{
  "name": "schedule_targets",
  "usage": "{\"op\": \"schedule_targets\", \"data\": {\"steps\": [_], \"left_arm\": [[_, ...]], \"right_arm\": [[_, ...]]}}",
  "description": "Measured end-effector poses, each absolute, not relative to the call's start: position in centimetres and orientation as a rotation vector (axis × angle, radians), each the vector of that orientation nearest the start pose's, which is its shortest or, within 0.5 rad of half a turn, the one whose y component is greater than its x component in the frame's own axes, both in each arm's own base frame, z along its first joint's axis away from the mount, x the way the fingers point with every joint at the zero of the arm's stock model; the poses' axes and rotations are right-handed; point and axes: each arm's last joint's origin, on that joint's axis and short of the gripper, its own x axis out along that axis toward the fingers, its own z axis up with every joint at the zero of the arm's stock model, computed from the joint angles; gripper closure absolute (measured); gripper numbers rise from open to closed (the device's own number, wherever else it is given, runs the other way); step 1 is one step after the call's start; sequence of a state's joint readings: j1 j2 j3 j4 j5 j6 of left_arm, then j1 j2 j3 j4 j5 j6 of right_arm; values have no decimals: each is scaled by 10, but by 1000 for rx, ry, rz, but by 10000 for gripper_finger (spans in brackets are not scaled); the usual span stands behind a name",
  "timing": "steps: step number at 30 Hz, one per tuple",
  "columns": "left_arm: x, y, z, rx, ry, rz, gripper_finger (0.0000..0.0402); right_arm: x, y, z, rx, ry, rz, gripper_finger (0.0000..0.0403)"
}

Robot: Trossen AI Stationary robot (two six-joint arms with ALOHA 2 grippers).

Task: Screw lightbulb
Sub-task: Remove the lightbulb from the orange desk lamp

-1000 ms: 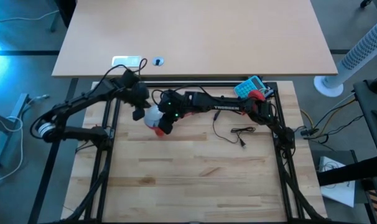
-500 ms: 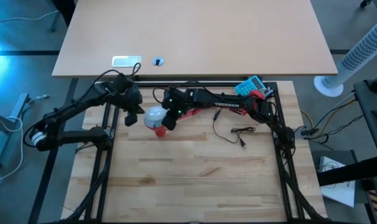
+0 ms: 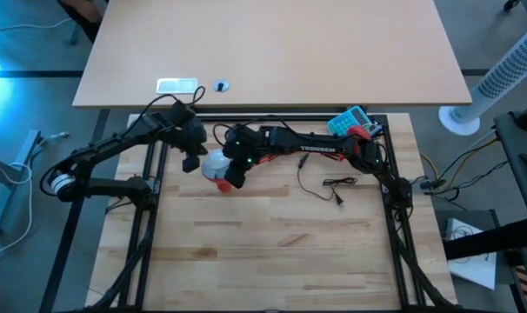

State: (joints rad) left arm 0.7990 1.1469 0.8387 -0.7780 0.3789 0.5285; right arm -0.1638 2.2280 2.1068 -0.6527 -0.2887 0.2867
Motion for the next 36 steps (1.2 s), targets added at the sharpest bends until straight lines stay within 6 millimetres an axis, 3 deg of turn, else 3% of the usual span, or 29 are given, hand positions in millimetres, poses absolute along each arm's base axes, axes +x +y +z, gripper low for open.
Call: {"op": "schedule_targets", "data": {"steps": [7, 26, 36], "left_arm": [[148, 134, 252, -171, 900, 103, 401], [129, 114, 259, -236, 953, 68, 401], [145, 138, 240, -152, 928, 155, 401]], "right_arm": [[494, -78, 276, 451, 766, 5, 403], [484, -103, 270, 435, 828, -102, 403], [489, -88, 275, 459, 799, 10, 403]]}}
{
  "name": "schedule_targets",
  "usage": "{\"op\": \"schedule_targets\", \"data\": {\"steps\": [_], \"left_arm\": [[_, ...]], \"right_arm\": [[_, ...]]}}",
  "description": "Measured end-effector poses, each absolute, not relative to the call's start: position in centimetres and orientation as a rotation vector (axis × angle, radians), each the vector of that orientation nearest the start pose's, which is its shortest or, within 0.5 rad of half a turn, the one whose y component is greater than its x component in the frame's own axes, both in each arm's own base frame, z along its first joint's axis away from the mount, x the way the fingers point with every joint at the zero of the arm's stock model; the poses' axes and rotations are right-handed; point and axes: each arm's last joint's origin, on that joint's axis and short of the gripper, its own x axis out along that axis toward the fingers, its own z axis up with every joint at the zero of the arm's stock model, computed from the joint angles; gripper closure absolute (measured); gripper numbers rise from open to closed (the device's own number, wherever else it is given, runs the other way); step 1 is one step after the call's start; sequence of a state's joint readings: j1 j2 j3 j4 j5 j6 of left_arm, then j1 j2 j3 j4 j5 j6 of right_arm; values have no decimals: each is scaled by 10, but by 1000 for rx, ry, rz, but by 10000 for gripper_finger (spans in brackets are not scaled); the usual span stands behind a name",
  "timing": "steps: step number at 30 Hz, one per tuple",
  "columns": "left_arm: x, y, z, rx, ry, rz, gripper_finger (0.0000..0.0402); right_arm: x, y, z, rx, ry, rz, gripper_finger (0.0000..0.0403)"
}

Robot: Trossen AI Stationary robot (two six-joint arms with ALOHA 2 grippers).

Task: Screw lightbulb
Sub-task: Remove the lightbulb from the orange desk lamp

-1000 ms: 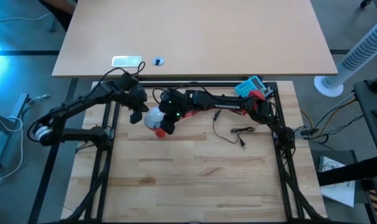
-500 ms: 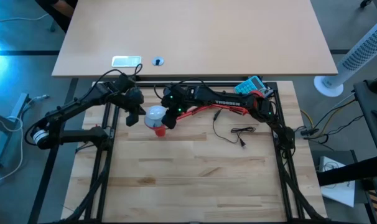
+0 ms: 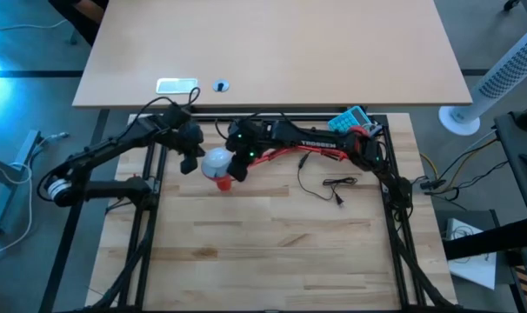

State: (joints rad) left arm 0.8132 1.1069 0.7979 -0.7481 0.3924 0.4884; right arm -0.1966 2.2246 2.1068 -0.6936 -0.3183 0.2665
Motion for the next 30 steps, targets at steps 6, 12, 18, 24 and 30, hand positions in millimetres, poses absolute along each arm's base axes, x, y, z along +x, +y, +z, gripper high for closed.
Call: {"op": "schedule_targets", "data": {"steps": [6, 12, 18, 24, 30], "left_arm": [[151, 143, 237, -167, 928, 153, 401], [146, 136, 243, -203, 892, 141, 401], [139, 124, 243, -220, 906, 119, 401], [135, 104, 248, -216, 920, 48, 401], [130, 99, 253, -158, 952, 101, 401]], "right_arm": [[492, -76, 277, 447, 781, 44, 403], [491, -81, 276, 435, 783, -28, 403], [489, -91, 275, 433, 787, -46, 403], [487, -103, 275, 436, 782, -68, 403], [483, -110, 273, 449, 815, -89, 403]]}}
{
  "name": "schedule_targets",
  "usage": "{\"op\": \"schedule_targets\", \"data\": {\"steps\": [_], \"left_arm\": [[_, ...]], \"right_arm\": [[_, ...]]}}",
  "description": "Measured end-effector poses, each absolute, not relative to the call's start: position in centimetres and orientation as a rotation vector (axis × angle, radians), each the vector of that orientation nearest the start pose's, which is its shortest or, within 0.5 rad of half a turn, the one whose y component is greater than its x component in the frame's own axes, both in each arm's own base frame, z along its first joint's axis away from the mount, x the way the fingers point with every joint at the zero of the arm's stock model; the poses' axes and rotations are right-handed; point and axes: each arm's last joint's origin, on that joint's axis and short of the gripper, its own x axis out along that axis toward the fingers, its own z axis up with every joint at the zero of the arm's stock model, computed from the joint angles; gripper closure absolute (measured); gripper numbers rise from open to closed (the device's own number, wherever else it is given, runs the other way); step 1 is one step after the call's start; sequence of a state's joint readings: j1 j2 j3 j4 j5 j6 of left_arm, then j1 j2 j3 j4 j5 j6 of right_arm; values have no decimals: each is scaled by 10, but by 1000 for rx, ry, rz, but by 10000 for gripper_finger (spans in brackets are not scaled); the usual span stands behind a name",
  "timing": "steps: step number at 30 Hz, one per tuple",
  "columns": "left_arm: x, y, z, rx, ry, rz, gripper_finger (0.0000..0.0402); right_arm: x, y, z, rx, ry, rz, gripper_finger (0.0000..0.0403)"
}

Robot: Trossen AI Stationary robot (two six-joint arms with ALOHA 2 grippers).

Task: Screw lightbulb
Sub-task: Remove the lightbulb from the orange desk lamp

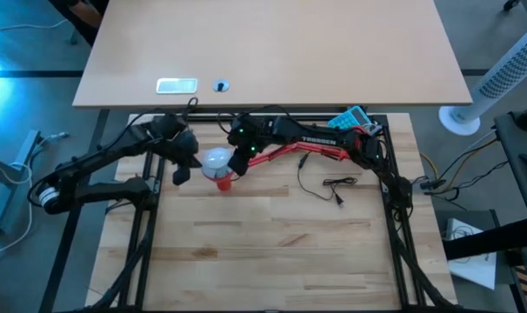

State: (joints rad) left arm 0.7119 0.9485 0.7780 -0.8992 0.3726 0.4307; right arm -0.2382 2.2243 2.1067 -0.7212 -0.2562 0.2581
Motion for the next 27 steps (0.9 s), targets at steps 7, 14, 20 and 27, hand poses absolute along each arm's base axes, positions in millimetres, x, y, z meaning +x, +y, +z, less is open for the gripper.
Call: {"op": "schedule_targets", "data": {"steps": [7, 14, 20, 27], "left_arm": [[139, 119, 237, -104, 1055, 187, 401], [148, 128, 237, -114, 1034, 207, 401], [146, 125, 247, -93, 1004, 217, 401], [148, 125, 247, -113, 977, 186, 401]], "right_arm": [[485, -94, 280, 437, 803, -55, 403], [488, -79, 281, 444, 802, -31, 403], [488, -79, 281, 444, 802, -30, 403], [488, -80, 281, 425, 801, -23, 403]]}}
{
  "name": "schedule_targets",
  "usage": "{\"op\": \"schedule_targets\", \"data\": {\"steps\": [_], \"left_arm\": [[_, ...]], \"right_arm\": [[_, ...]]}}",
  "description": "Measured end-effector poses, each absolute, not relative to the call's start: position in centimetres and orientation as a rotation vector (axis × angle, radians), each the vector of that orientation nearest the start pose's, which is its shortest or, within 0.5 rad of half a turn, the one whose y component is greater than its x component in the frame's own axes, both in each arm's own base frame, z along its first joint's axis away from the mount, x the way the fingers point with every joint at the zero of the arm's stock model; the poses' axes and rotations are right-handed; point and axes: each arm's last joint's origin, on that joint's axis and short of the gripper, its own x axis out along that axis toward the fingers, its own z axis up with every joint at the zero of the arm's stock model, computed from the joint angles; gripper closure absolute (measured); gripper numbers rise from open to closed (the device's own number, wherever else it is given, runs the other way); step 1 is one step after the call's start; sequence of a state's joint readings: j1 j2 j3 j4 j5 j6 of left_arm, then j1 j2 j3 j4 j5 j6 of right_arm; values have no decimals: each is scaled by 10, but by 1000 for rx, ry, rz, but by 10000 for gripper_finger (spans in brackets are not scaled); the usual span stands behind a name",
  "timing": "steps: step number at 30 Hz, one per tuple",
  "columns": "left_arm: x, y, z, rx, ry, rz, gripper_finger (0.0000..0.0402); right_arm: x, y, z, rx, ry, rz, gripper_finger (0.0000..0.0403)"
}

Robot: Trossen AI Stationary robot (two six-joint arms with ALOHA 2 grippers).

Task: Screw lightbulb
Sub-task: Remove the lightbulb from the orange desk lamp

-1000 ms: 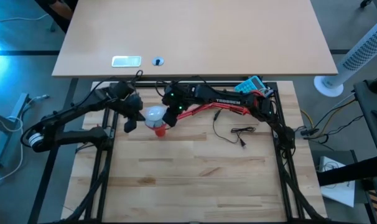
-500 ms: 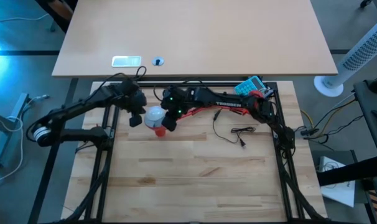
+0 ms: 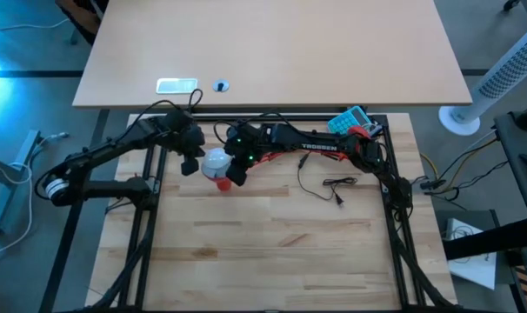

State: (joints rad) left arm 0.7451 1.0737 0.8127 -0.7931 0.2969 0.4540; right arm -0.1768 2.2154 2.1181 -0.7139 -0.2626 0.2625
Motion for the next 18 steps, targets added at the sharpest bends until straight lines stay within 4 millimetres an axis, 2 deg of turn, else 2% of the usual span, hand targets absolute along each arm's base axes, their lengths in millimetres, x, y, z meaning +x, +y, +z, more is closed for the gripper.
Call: {"op": "schedule_targets", "data": {"steps": [7, 18], "left_arm": [[146, 120, 254, -150, 944, 164, 401], [139, 103, 264, -224, 896, 110, 401]], "right_arm": [[487, -87, 281, 399, 797, -57, 403], [479, -118, 280, 381, 796, -140, 403]]}}
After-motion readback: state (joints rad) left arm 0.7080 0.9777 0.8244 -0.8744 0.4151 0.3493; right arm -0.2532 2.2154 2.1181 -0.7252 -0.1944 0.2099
